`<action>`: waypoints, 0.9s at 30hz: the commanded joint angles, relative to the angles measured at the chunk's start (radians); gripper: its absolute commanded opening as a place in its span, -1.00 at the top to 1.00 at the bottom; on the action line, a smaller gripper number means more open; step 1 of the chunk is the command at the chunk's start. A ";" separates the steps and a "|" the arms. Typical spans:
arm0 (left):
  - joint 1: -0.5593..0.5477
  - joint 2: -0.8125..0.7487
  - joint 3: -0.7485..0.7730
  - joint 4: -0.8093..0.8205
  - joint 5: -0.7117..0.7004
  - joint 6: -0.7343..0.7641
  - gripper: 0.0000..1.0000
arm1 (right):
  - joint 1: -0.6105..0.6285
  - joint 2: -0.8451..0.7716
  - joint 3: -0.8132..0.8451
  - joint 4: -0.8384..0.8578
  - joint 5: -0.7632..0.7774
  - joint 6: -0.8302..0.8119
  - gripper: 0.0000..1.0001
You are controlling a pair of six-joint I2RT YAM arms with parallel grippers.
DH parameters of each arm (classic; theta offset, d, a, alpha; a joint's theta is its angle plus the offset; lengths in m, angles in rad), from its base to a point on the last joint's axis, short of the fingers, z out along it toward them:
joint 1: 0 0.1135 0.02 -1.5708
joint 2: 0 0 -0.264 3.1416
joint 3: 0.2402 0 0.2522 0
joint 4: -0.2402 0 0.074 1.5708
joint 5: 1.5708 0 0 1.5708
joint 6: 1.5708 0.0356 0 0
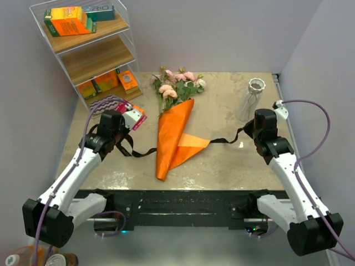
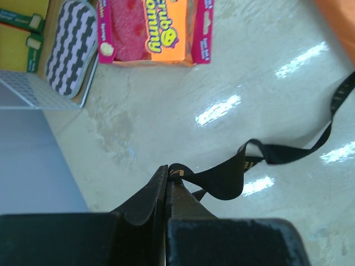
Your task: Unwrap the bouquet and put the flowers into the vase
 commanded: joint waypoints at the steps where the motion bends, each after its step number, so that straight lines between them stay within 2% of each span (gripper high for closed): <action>1: 0.042 -0.019 -0.048 0.064 -0.152 0.065 1.00 | -0.012 -0.036 0.085 -0.121 0.161 -0.025 1.00; 2: 0.059 -0.018 -0.067 0.076 -0.175 0.071 1.00 | -0.013 -0.039 0.089 -0.144 0.195 -0.038 0.86; 3: 0.077 -0.010 -0.072 0.085 -0.179 0.081 0.97 | -0.018 -0.042 0.095 -0.152 0.202 -0.048 0.52; 4: 0.114 -0.006 -0.075 0.096 -0.173 0.090 0.52 | -0.018 -0.045 0.099 -0.170 0.209 -0.052 0.19; 5: 0.130 -0.002 -0.070 0.099 -0.167 0.090 0.12 | -0.018 -0.047 0.102 -0.181 0.217 -0.061 -0.39; 6: 0.142 0.002 -0.066 0.102 -0.150 0.087 -0.49 | -0.021 -0.050 0.106 -0.186 0.218 -0.068 -0.64; 8: 0.154 0.004 -0.030 0.093 -0.135 0.076 -0.83 | -0.021 -0.074 0.106 -0.187 0.217 -0.083 -0.97; 9: 0.154 0.002 -0.004 0.075 -0.073 0.064 -0.99 | -0.021 -0.085 0.105 -0.184 0.214 -0.089 -0.98; 11: 0.153 0.004 0.095 0.003 0.015 0.050 -0.99 | -0.021 -0.114 0.111 -0.184 0.205 -0.103 -0.98; 12: 0.153 0.016 0.138 -0.023 0.116 0.033 -0.98 | -0.021 -0.123 0.118 -0.186 0.182 -0.107 -0.98; 14: 0.150 0.043 0.247 -0.079 0.219 0.024 -0.98 | -0.019 -0.143 0.120 -0.181 0.154 -0.112 -0.98; 15: 0.147 0.077 0.278 -0.089 0.326 0.021 -0.99 | -0.021 -0.164 0.120 -0.178 0.143 -0.114 -0.98; 18: 0.113 0.163 0.341 -0.096 0.518 -0.004 -0.99 | -0.021 -0.206 0.122 -0.198 0.125 -0.126 -0.98; 21: 0.073 0.265 0.340 -0.045 0.639 0.007 -0.98 | -0.021 -0.241 0.143 -0.262 0.113 -0.135 -0.98; 24: 0.019 0.382 0.358 -0.011 0.704 0.007 -0.98 | -0.021 -0.274 0.195 -0.353 0.155 -0.141 -0.98; 27: -0.037 0.461 0.370 0.030 0.698 -0.002 -0.98 | -0.021 -0.231 0.272 -0.450 0.247 -0.158 -0.98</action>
